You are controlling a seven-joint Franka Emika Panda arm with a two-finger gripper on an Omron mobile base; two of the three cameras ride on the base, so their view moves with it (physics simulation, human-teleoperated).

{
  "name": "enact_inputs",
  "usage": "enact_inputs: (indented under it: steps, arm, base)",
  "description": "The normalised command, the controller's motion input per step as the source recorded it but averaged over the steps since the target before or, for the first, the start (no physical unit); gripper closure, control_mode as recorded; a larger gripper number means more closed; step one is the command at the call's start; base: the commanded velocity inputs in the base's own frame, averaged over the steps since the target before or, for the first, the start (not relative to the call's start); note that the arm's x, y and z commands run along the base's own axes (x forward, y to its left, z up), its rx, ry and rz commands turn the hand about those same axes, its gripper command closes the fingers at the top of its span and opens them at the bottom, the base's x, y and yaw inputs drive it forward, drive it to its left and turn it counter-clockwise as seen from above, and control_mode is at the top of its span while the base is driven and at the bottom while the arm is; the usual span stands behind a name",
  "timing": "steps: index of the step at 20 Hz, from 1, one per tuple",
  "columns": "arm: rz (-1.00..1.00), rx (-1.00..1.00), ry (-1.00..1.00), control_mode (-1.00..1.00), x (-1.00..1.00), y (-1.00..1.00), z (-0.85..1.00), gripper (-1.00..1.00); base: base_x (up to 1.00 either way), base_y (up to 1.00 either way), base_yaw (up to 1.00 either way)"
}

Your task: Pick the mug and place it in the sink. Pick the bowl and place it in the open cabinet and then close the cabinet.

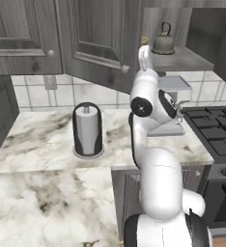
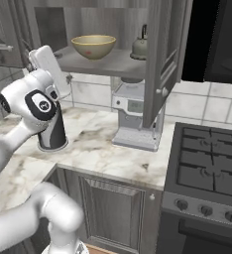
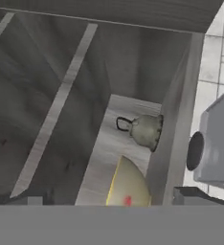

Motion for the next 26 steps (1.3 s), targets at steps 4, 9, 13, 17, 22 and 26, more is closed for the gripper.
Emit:
enact_inputs:
  steps: [4,9,13,17,22,26]
  arm:
    - [-0.4,-0.53,0.0,-1.0,1.0,0.98,0.0,-1.0]
    - [-0.51,-0.57,0.0,-1.0,1.0,0.88,0.0,-1.0]
    - [-0.55,-0.52,0.0,-1.0,1.0,0.8,0.0,-1.0]
    - [-0.52,-0.49,0.07,-1.0,1.0,0.78,-0.02,-1.0]
    - [-0.47,-0.44,0.34,-1.0,1.0,0.64,0.0,-1.0]
    - [-0.32,-0.44,0.44,-1.0,0.99,0.83,0.08,-1.0]
  base:
    - [0.0,0.0,0.0]
    - [0.0,0.0,0.0]
    - [0.0,0.0,0.0]
    - [0.0,0.0,0.0]
    - [0.0,0.0,0.0]
    - [0.0,0.0,0.0]
